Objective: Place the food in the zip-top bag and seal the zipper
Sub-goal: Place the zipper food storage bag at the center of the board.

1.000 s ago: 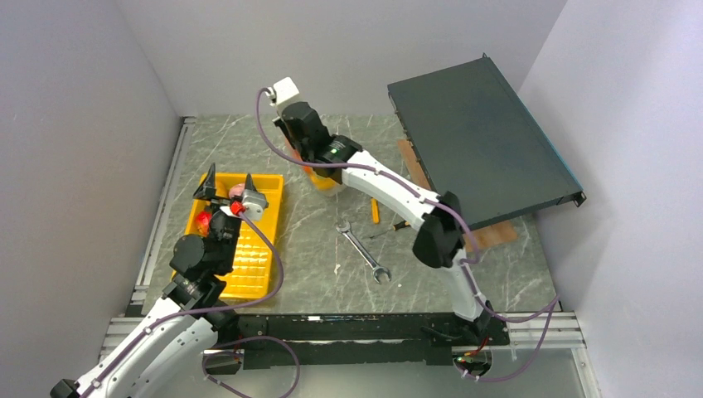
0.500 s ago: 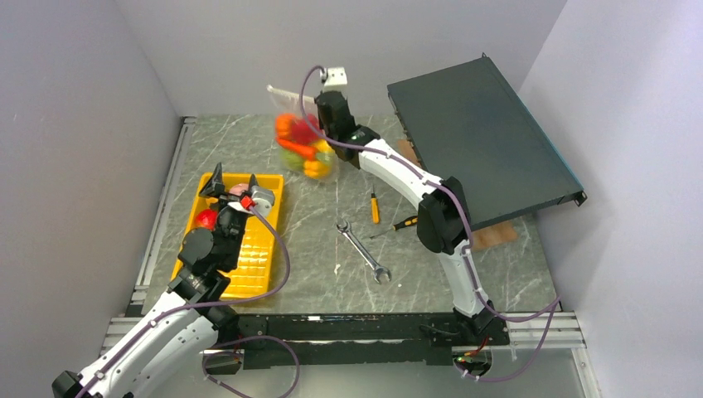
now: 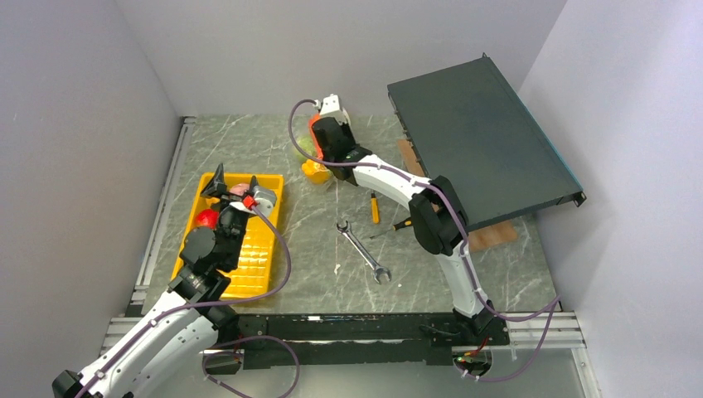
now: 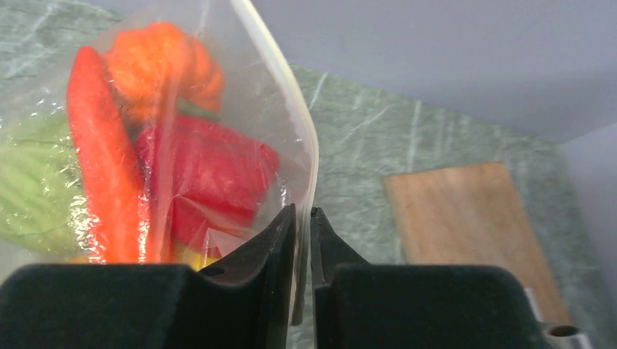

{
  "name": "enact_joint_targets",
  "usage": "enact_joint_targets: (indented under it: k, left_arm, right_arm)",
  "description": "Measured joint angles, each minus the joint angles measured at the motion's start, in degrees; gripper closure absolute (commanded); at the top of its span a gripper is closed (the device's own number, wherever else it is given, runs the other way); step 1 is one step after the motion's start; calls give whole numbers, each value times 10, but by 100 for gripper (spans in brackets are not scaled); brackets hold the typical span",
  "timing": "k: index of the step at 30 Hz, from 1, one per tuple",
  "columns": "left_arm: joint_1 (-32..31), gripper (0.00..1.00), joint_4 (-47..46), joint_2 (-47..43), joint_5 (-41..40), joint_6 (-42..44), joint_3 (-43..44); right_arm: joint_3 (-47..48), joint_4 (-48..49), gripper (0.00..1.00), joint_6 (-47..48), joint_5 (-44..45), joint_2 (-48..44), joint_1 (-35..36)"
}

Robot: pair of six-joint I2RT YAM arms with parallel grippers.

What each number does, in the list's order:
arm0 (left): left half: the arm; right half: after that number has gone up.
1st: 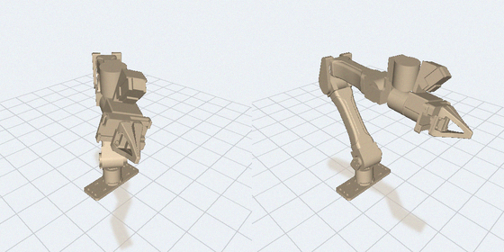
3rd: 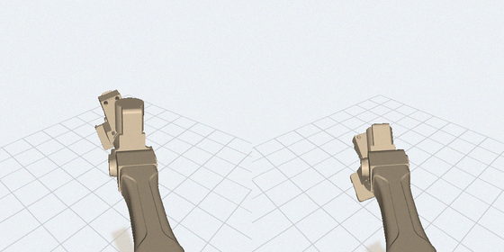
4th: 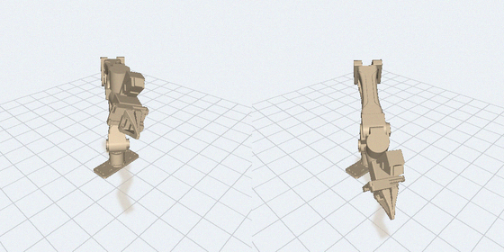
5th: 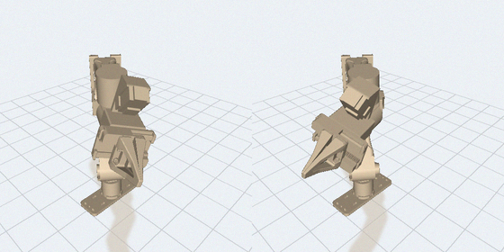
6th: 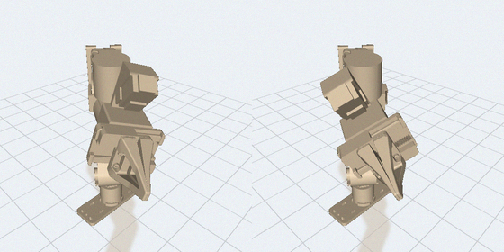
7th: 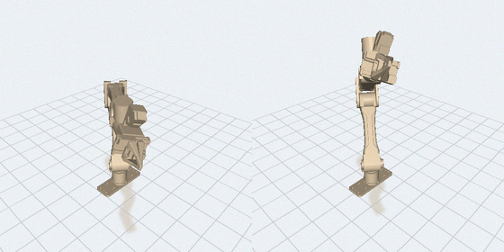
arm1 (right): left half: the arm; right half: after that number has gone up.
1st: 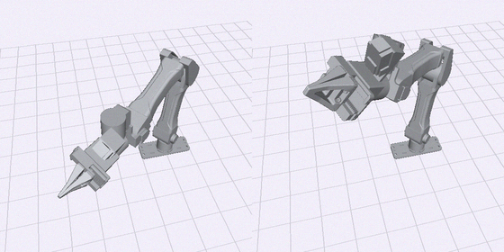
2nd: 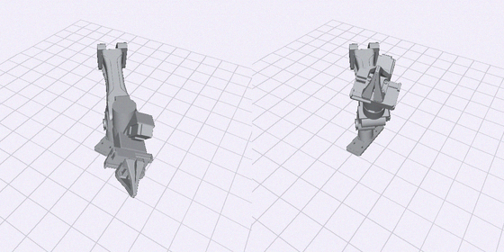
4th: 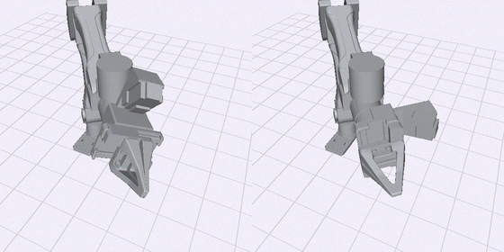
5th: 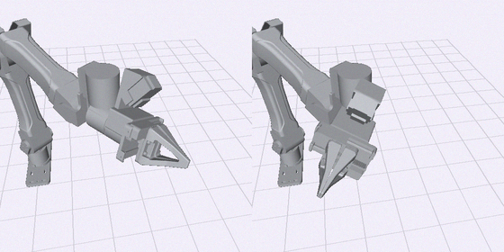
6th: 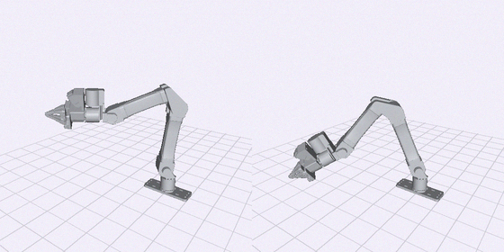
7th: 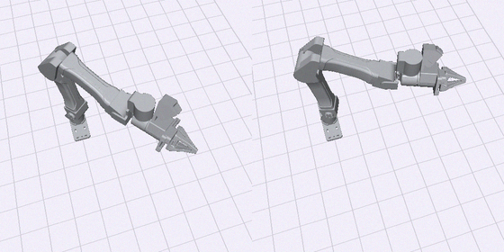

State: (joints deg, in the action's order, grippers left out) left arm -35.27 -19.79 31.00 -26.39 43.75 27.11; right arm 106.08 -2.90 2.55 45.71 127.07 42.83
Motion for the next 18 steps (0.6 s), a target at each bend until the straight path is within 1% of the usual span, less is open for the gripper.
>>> enact_joint_targets:
  k: [4, 8, 9, 13, 16, 18]
  left_arm:
    - [0, 22, 0, 0, 0, 1, 0]
    - [0, 22, 0, 0, 0, 1, 0]
    - [0, 22, 0, 0, -2, 2, 0]
    - [0, 22, 0, 0, -5, 2, 0]
    - [0, 21, -1, 0, -7, 2, 0]
    - [0, 20, -1, -4, -8, 2, 0]
  right_arm:
    - [9, 10, 68, 64, 52, 0, 19]
    - [-4, 9, 56, 95, 81, -4, 47]
    - [-14, 3, 54, 97, 83, -8, 55]
    - [-74, -37, 53, 98, 82, -55, 94]
    - [-95, -96, 53, 75, 71, -111, 134]
    - [-99, -132, 51, 48, 45, -159, 158]
